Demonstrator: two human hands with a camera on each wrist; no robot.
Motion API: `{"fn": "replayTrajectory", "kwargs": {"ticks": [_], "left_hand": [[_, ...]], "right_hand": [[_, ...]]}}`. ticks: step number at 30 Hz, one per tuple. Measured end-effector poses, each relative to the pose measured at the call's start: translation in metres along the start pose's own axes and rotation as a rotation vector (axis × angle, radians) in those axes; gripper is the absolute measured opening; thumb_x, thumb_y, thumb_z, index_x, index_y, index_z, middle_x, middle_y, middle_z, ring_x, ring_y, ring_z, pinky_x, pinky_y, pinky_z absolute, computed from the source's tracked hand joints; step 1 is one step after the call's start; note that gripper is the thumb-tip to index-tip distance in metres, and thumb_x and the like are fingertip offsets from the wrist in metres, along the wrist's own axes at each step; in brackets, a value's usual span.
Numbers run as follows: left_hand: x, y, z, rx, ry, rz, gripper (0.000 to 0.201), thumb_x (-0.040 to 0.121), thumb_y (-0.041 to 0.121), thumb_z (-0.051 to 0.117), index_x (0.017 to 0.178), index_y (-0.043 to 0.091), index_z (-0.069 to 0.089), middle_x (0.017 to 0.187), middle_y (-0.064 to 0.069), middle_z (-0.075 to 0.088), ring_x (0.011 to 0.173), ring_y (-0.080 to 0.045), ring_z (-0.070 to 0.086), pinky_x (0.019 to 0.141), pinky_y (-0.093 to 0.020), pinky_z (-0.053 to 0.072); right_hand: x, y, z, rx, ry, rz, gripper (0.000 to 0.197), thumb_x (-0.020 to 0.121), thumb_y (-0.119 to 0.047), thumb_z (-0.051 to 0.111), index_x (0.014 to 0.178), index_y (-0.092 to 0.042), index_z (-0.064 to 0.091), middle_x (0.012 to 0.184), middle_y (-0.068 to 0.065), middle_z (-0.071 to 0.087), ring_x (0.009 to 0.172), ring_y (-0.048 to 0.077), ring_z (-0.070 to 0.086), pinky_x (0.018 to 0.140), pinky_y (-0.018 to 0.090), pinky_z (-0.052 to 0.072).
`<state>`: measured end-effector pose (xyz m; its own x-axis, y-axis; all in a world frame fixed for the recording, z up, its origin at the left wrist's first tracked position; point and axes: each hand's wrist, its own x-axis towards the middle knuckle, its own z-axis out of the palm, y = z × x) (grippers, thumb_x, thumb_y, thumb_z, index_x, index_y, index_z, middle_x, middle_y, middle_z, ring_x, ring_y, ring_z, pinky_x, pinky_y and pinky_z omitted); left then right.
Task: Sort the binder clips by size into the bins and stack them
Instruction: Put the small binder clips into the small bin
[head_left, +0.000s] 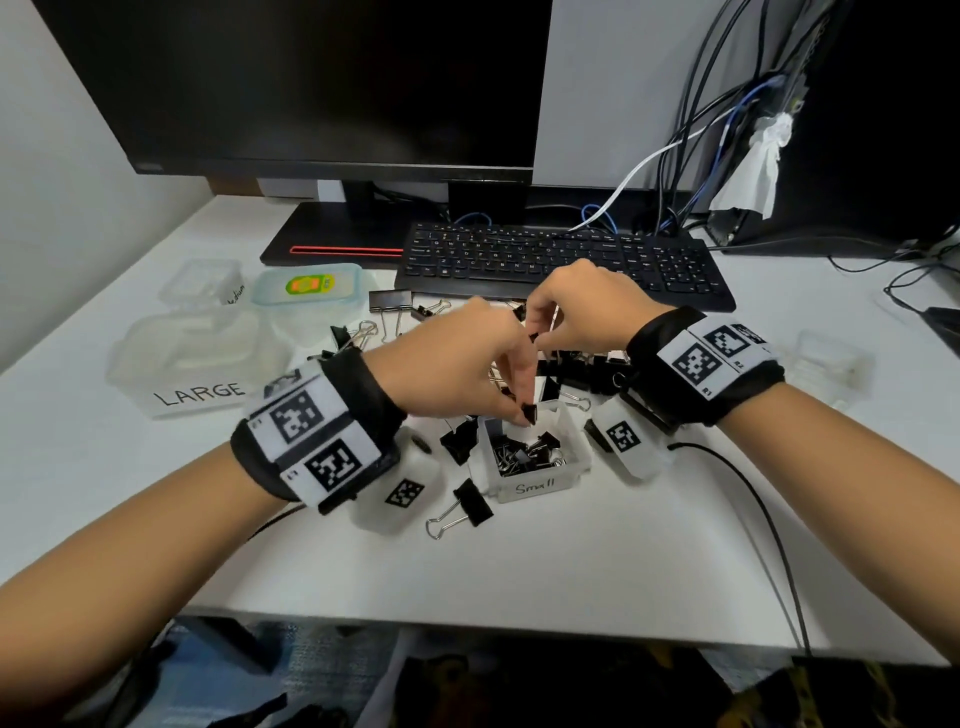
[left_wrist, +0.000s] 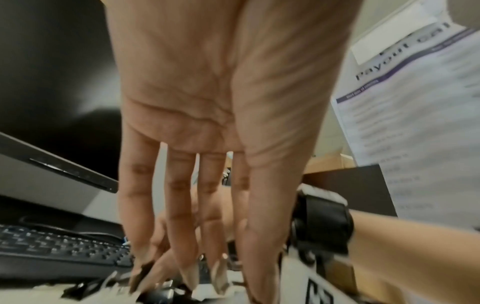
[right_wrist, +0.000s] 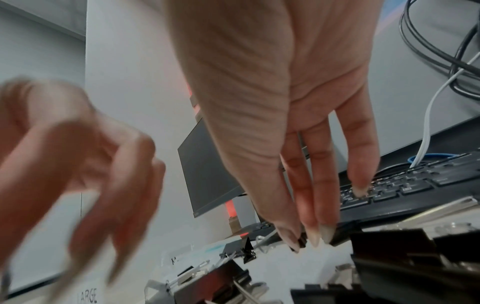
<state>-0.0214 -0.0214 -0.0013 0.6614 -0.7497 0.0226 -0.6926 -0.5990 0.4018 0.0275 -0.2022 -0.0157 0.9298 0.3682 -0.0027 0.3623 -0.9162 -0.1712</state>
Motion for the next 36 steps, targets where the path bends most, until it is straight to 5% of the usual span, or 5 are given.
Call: {"fn": "replayTrajectory", "kwargs": {"ticks": [5, 12, 17, 25, 36], "left_hand": [[-0.005, -0.003, 0.023, 0.175, -0.091, 0.008, 0.012, 0.078, 0.037, 0.074, 0.087, 0.028, 0.072, 0.101, 0.011, 0.056, 0.097, -0.007, 0.051, 0.081, -0.037, 0.048], [-0.022, -0.012, -0.014, -0.216, -0.011, 0.053, 0.01, 0.085, 0.027, 0.072, 0.091, 0.022, 0.077, 0.099, 0.006, 0.068, 0.096, -0.007, 0.063, 0.081, -0.027, 0.054], [-0.028, -0.039, -0.043, -0.19, 0.041, -0.114, 0.009, 0.086, 0.018, 0.07, 0.091, 0.02, 0.076, 0.09, 0.011, 0.071, 0.084, -0.006, 0.068, 0.073, -0.024, 0.056], [-0.027, -0.076, -0.04, 0.016, -0.025, -0.317, 0.006, 0.082, 0.025, 0.073, 0.088, 0.027, 0.074, 0.091, 0.005, 0.072, 0.081, -0.007, 0.066, 0.062, -0.012, 0.045], [0.001, -0.052, -0.02, 0.021, -0.127, -0.256, 0.034, 0.076, 0.035, 0.079, 0.108, 0.032, 0.068, 0.096, 0.004, 0.065, 0.084, -0.012, 0.067, 0.075, -0.028, 0.054]], "right_hand": [[-0.007, 0.006, -0.011, 0.139, -0.023, -0.055, 0.011, 0.077, -0.02, 0.072, 0.076, -0.03, 0.069, 0.075, -0.014, 0.068, 0.078, 0.007, 0.063, 0.072, 0.033, 0.054], [-0.024, 0.008, -0.026, 0.217, -0.055, -0.131, 0.007, 0.08, -0.017, 0.075, 0.085, -0.022, 0.075, 0.076, -0.011, 0.069, 0.068, -0.005, 0.061, 0.069, 0.018, 0.051], [-0.032, -0.002, -0.032, 0.236, -0.128, -0.163, 0.007, 0.081, -0.018, 0.076, 0.084, -0.024, 0.075, 0.076, -0.011, 0.07, 0.074, 0.004, 0.066, 0.079, 0.033, 0.057], [-0.041, -0.023, -0.031, 0.317, -0.406, -0.272, 0.016, 0.075, -0.034, 0.08, 0.09, -0.032, 0.076, 0.086, -0.009, 0.074, 0.078, 0.002, 0.069, 0.079, 0.023, 0.053], [-0.031, 0.02, -0.025, -0.04, -0.301, 0.135, 0.038, 0.071, -0.036, 0.083, 0.105, -0.027, 0.067, 0.099, -0.008, 0.059, 0.095, 0.019, 0.061, 0.084, 0.037, 0.054]]}}
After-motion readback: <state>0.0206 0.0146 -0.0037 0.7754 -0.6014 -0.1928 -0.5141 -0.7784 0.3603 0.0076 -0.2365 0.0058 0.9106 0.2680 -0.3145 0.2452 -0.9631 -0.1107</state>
